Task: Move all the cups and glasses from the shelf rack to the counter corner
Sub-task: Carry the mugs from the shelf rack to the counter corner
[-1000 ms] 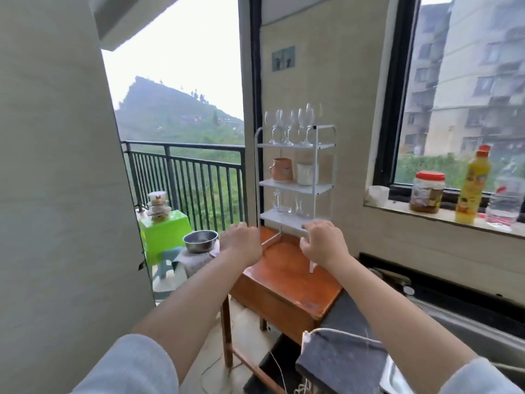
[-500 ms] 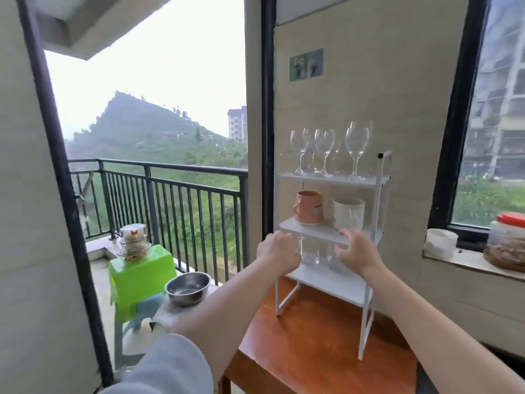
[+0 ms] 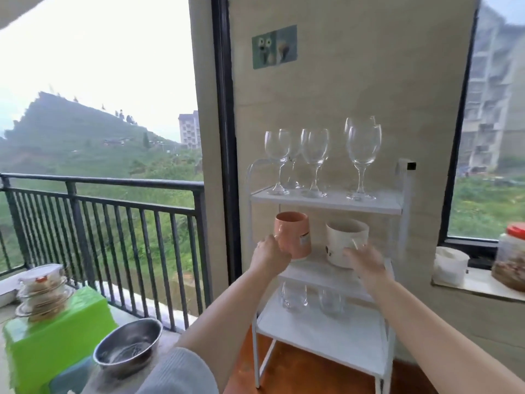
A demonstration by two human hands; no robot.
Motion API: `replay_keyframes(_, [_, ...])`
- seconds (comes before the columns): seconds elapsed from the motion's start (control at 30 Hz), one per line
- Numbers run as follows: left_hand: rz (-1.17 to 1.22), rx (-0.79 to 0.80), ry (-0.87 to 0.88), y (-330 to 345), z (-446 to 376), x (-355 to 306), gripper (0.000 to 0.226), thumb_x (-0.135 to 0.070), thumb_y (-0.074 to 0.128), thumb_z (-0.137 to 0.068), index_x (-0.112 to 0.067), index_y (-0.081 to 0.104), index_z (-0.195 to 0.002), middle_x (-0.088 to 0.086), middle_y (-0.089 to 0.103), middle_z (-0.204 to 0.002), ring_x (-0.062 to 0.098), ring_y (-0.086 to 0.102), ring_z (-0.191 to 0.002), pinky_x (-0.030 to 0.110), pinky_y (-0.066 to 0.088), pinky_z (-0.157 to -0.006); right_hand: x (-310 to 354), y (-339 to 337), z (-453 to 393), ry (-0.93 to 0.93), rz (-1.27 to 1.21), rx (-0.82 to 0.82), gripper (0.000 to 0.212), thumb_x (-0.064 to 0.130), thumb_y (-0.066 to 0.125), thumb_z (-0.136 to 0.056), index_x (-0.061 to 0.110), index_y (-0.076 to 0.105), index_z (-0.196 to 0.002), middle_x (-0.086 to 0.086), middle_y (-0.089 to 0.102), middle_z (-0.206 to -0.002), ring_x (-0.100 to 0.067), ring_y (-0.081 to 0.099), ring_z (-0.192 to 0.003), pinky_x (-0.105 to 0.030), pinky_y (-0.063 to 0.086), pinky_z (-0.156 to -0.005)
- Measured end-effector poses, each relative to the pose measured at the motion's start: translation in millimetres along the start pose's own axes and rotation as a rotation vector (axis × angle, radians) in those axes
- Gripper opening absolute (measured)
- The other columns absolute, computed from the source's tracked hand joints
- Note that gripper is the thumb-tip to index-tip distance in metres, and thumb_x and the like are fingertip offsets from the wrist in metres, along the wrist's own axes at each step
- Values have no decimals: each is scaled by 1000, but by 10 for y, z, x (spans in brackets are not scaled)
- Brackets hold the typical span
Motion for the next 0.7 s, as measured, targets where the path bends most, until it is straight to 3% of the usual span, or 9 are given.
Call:
replay_keyframes(0.1, [152, -7, -28, 77, -279, 22, 40, -16, 47, -85, -2, 42, -123, 15, 58, -115, 31, 58, -100, 29, 41, -67, -24, -1, -143, 36, -3, 30, 26, 6, 48, -84, 13, 41, -61, -3, 38, -61, -14, 33, -54, -23, 27, -54])
replay_keyframes(0.2, [505, 55, -82, 168, -477, 56, 43, -12, 52, -84, -4, 45, -126, 11, 59, -109, 22, 53, -88, 24, 39, -57, -86, -13, -150, 92, -20, -17, 26, 7, 48, -82, 12, 42, -58, -7, 40, -61, -18, 36, -57, -31, 30, -59])
replay_keyframes(0.3, [730, 74, -124, 204, -588, 69, 34, -6, 55, -83, 1, 49, -116, 9, 54, -94, 18, 50, -77, 21, 37, -50, -116, -4, -122, 163, -112, -39, 28, 3, 47, -79, 10, 41, -53, -8, 43, -55, -17, 42, -55, -28, 40, -59])
replay_keyframes(0.4, [764, 62, -130, 215, -584, 88, 28, -8, 58, -82, -5, 47, -107, 2, 49, -76, 17, 49, -67, 25, 39, -54, -74, 34, -26, 198, -237, -50, 33, 8, 49, -82, 10, 39, -51, -8, 37, -50, -17, 39, -49, -26, 43, -56])
replay_keyframes(0.47, [736, 0, -145, 200, -505, 144, 24, -14, 59, -79, -6, 50, -100, 0, 49, -69, 25, 53, -72, 28, 42, -65, -74, 64, 93, 176, -264, -86, 20, 15, 52, -85, 11, 45, -66, -6, 36, -52, -17, 36, -47, -25, 41, -52])
replay_keyframes(0.53, [781, -58, -155, 164, -394, 208, 10, -18, 56, -82, -9, 51, -81, 0, 51, -66, 23, 54, -68, 30, 42, -66, -85, 78, 239, 139, -273, -120, 11, 21, 54, -87, 12, 47, -86, -4, 36, -53, -16, 35, -46, -23, 37, -48])
replay_keyframes(0.6, [841, -94, -150, 118, -272, 307, 19, -14, 53, -83, -14, 46, -65, 0, 50, -64, 17, 49, -60, 29, 41, -62, -122, 64, 413, 106, -285, -152, 16, 22, 54, -89, 12, 48, -78, -1, 34, -48, -15, 32, -44, -23, 32, -47])
replay_keyframes(0.7, [897, -92, -120, 33, -101, 357, 24, -5, 52, -80, -16, 46, -59, 0, 50, -62, 14, 46, -57, 27, 39, -54, -116, -13, 699, 49, -304, -207, 33, 22, 54, -90, 15, 45, -59, 0, 35, -47, -15, 32, -42, -20, 28, -43])
Point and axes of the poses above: each hand's wrist, its own z-axis away from the middle knuckle, its own y-axis out of the palm, x = y × z, the point moved 2 cm from there along -z, towards the middle knuckle
